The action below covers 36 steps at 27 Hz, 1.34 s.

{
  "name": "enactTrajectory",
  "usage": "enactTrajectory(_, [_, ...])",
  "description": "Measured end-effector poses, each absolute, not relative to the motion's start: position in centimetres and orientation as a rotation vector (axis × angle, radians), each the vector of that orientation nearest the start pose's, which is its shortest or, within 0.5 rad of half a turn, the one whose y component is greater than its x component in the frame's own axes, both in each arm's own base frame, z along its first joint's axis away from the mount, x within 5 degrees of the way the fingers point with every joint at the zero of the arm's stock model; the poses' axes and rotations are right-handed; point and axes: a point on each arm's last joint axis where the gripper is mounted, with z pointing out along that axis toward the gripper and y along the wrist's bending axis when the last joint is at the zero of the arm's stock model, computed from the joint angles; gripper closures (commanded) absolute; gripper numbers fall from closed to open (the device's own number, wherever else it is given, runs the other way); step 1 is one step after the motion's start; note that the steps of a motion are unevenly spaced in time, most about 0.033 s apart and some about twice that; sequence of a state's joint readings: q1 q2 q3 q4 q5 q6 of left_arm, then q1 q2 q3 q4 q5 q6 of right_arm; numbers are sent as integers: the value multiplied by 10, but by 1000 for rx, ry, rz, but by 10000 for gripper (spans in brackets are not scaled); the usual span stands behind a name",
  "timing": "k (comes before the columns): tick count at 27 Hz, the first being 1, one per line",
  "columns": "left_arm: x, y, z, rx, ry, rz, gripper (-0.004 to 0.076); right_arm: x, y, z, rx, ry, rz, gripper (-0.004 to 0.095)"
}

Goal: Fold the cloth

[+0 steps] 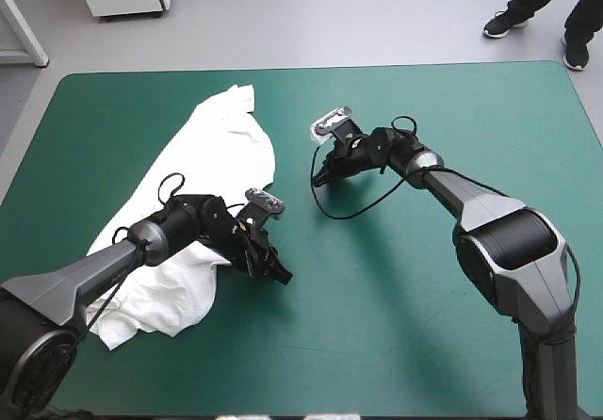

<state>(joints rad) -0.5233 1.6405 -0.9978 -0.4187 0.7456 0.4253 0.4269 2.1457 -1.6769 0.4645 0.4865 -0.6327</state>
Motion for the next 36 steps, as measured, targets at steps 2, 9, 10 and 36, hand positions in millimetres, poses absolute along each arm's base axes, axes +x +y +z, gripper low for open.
enactTrajectory(2, [256, -177, 205, 948, 2691, -486, 592, 436, 219, 201, -851, 2243, 352, 818])
enactTrajectory(9, [256, -177, 205, 944, 2693, -486, 593, 436, 219, 201, -851, 2243, 352, 818])
enactTrajectory(10, [256, -177, 205, 942, 2694, -487, 592, 436, 219, 201, -851, 2243, 352, 818])
enactTrajectory(36, [243, -141, 337, 1002, 2615, -86, 526, 351, 156, 350, -986, 2337, 474, 683])
